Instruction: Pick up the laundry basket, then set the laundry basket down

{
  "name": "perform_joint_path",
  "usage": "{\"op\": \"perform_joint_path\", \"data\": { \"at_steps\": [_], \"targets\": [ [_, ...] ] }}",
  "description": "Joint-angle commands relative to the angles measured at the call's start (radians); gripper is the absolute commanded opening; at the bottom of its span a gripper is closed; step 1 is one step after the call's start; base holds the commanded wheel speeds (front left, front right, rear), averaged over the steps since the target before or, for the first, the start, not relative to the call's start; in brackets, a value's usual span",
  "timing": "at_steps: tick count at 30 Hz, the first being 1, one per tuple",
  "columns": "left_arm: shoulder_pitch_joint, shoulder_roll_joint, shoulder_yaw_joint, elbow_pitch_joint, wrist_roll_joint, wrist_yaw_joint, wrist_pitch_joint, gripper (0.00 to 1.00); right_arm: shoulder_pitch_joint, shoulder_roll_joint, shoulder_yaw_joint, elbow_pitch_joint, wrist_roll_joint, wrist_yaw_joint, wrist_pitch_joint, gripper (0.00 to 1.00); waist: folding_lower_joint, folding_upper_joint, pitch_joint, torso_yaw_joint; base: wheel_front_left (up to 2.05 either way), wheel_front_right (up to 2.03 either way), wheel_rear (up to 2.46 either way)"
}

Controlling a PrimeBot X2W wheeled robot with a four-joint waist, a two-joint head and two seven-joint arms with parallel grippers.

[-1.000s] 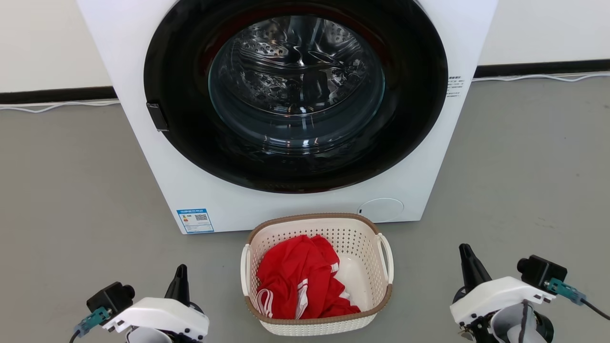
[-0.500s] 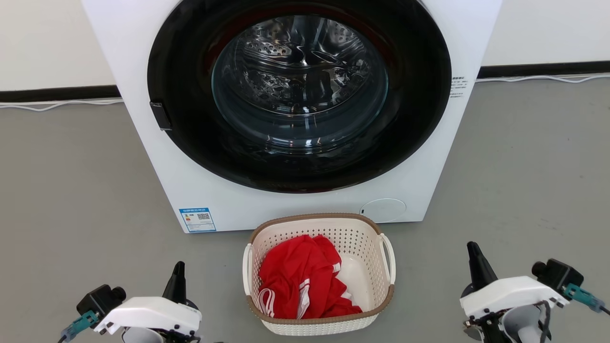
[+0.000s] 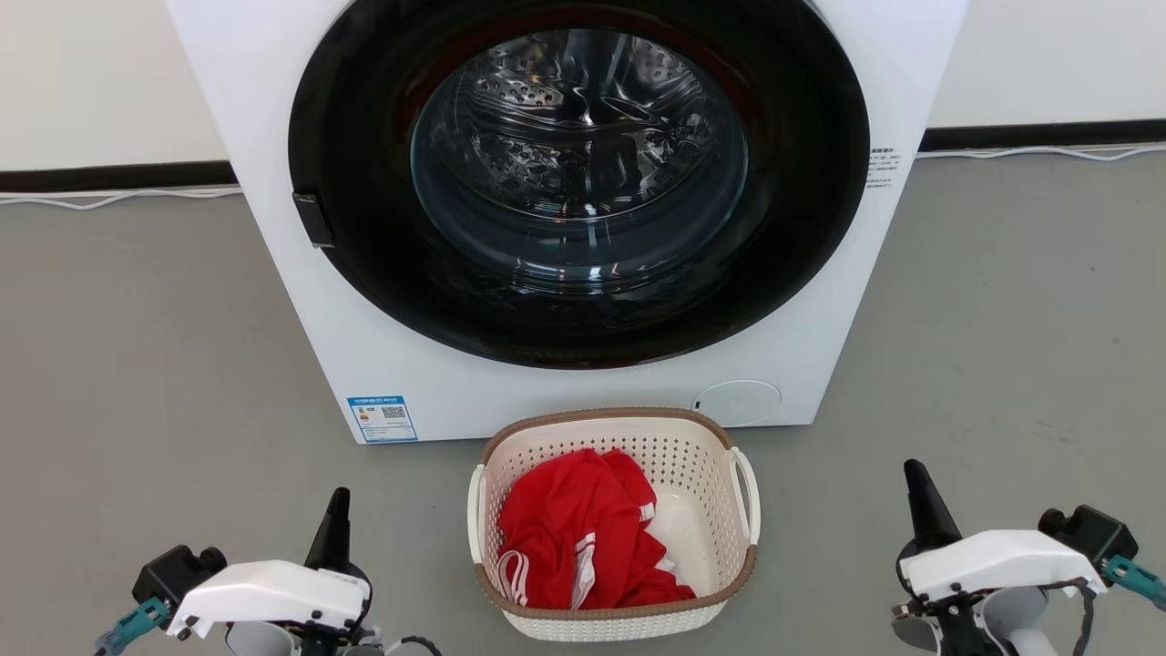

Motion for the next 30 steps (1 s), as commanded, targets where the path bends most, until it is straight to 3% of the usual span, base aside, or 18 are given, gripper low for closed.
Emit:
{"op": "perform_joint_path", "data": {
  "at_steps": [1, 30],
  "targets": [
    [-0.012, 0.011, 0.024, -0.039, -0.033, -0.014, 0.009, 0.0, -0.016, -0.002, 0.004, -0.044, 0.041, 0.004, 0.015, 0.0, -0.0001, -0.0001, 0.0, 0.001, 0.0, 0.0, 0.0],
    [0.006, 0.015, 0.066, -0.126, -0.319, -0.053, 0.092, 0.0, 0.034, -0.001, -0.038, -0.174, 0.385, 0.006, 0.096, 0.0, -0.0001, -0.0001, 0.0, 0.016, 0.0, 0.0, 0.0]
  ]
}}
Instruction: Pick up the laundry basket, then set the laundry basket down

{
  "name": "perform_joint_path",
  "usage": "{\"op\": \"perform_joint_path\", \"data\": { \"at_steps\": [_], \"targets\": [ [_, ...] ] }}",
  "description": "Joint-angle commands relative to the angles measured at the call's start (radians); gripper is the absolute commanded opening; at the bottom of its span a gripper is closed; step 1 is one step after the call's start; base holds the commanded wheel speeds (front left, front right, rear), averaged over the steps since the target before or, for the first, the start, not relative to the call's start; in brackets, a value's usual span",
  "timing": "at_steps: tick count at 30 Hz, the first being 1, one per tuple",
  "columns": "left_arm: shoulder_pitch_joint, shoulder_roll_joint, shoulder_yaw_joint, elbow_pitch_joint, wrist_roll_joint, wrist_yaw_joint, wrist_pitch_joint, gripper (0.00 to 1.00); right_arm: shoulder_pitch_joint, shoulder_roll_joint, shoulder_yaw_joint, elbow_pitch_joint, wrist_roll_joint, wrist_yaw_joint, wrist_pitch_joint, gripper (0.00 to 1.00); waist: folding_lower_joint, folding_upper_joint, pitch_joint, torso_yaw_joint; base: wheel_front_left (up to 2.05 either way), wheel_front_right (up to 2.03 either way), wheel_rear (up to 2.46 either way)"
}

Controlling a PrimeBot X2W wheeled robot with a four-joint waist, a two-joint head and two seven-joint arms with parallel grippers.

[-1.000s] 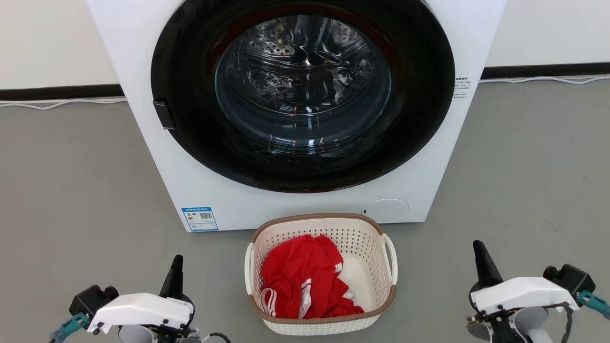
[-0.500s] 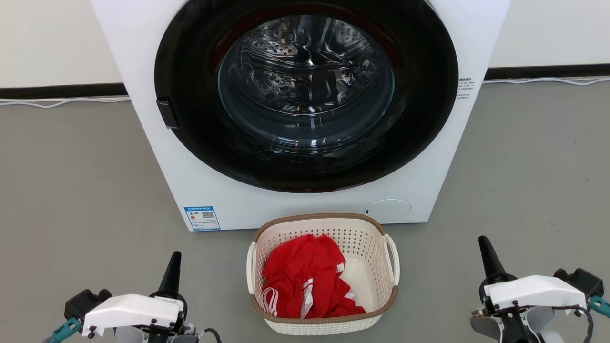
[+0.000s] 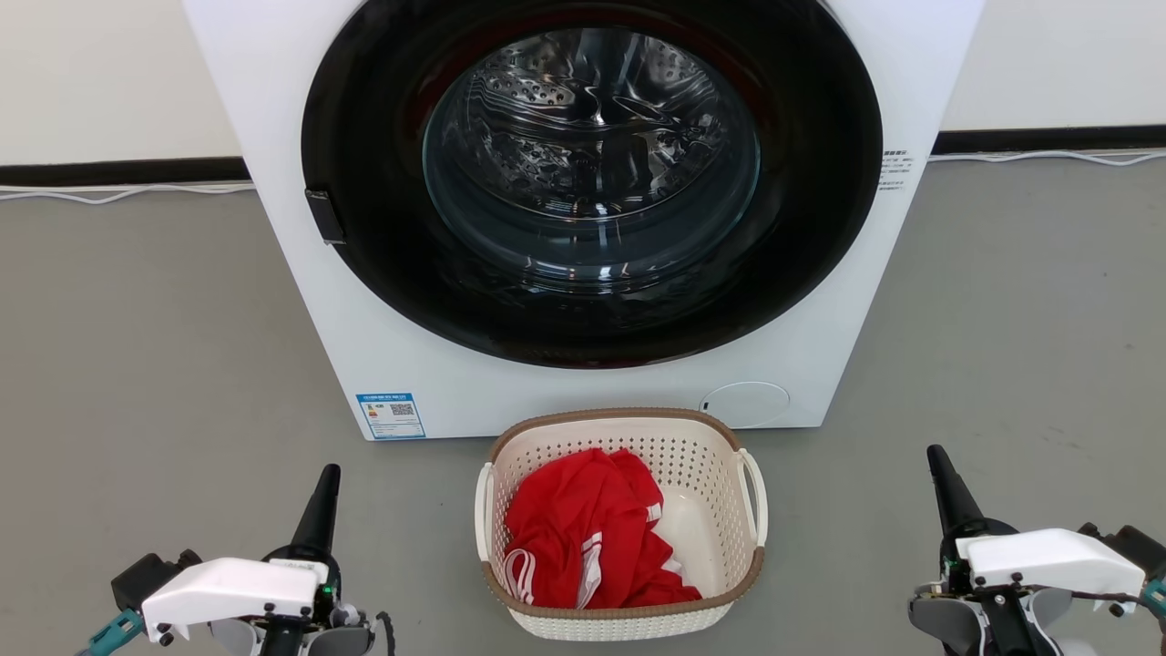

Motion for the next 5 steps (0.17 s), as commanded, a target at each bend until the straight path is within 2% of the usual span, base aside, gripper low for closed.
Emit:
{"op": "perform_joint_path", "data": {
  "at_steps": [1, 5],
  "targets": [
    [-0.013, 0.014, 0.03, -0.037, -0.029, -0.013, 0.008, 0.0, -0.008, -0.002, 0.013, -0.042, 0.032, 0.006, 0.012, 0.0, 0.0, -0.0001, 0.0, 0.001, 0.0, 0.0, 0.0],
    [-0.011, 0.015, 0.036, -0.05, -0.07, -0.019, 0.019, 0.0, -0.001, -0.001, 0.007, -0.061, 0.082, 0.006, 0.023, 0.0, 0.0, -0.0001, 0.0, 0.003, 0.0, 0.0, 0.0]
  ]
}}
